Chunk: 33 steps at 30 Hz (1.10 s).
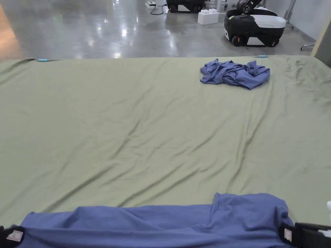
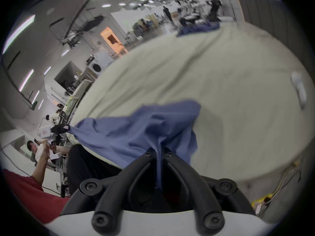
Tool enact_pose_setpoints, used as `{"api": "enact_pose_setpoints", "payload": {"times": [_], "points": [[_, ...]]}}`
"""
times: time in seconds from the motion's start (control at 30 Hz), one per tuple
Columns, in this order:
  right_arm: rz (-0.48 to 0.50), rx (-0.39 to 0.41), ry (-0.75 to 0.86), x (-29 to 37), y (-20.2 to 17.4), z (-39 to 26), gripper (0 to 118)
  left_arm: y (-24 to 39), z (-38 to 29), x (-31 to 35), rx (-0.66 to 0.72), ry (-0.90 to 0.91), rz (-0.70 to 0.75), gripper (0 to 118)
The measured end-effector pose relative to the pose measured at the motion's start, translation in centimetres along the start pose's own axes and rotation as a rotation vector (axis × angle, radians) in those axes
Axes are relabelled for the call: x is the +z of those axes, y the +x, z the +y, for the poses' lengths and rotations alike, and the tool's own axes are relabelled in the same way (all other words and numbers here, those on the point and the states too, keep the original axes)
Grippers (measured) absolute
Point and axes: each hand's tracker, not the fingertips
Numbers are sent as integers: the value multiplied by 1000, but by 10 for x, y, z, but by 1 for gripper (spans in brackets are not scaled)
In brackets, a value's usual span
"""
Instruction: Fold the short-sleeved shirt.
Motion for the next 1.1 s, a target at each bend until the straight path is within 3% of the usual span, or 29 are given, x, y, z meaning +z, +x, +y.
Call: {"api": "enact_pose_setpoints", "payload": {"times": [0.07,0.1,0.33,0.37,0.4,0.43,0.47,0.5,0.6,0.67,0.73,0.77,0.8,0.83,0.87,0.9,0.93,1.0,1.03,1.1], "points": [[-39,-30,-21,-16,11,-12,6,-9,-13,-17,37,-26,13,4],[-5,-61,-44,-20,13,-16,6,-12,-17,-21,50,-32,9,4],[-43,-18,-59,-12,-1,-6,6,-17,-25,-26,74,-25,26,6],[-62,-7,-73,-8,-3,-5,7,-18,-23,-24,81,-17,21,13],[-98,9,-78,-4,-8,1,13,-19,-20,-22,97,-21,17,35],[-151,59,-49,4,-16,7,33,-18,-17,-16,132,-1,-26,62],[-204,92,1,14,-24,12,51,-15,-15,-10,149,27,-38,79],[-254,102,93,31,-34,18,63,-9,-9,2,149,80,-54,82],[-287,106,444,80,-73,23,67,21,11,44,103,299,-109,82],[-267,189,750,114,-108,9,68,58,21,80,9,503,-77,82],[-287,289,923,130,-136,-7,68,93,22,107,-111,612,-21,82],[-310,331,987,136,-151,-16,64,112,16,119,-185,683,82,80],[-325,347,1004,137,-160,-22,44,126,10,126,-239,737,153,73],[-316,351,987,138,-171,-26,3,142,4,131,-272,773,209,21],[-361,362,978,134,-179,-28,3,148,0,131,-285,769,229,0],[-383,342,981,129,-172,-36,3,160,-9,129,-300,773,257,0],[-289,345,968,128,-172,-38,3,165,-18,129,-344,813,328,0],[-358,332,946,120,-176,-39,3,162,-18,123,-301,725,192,0],[-337,334,922,119,-173,-37,3,164,-23,120,-311,770,273,0],[-324,337,916,117,-173,-37,3,159,-21,116,-330,706,244,0]]}}
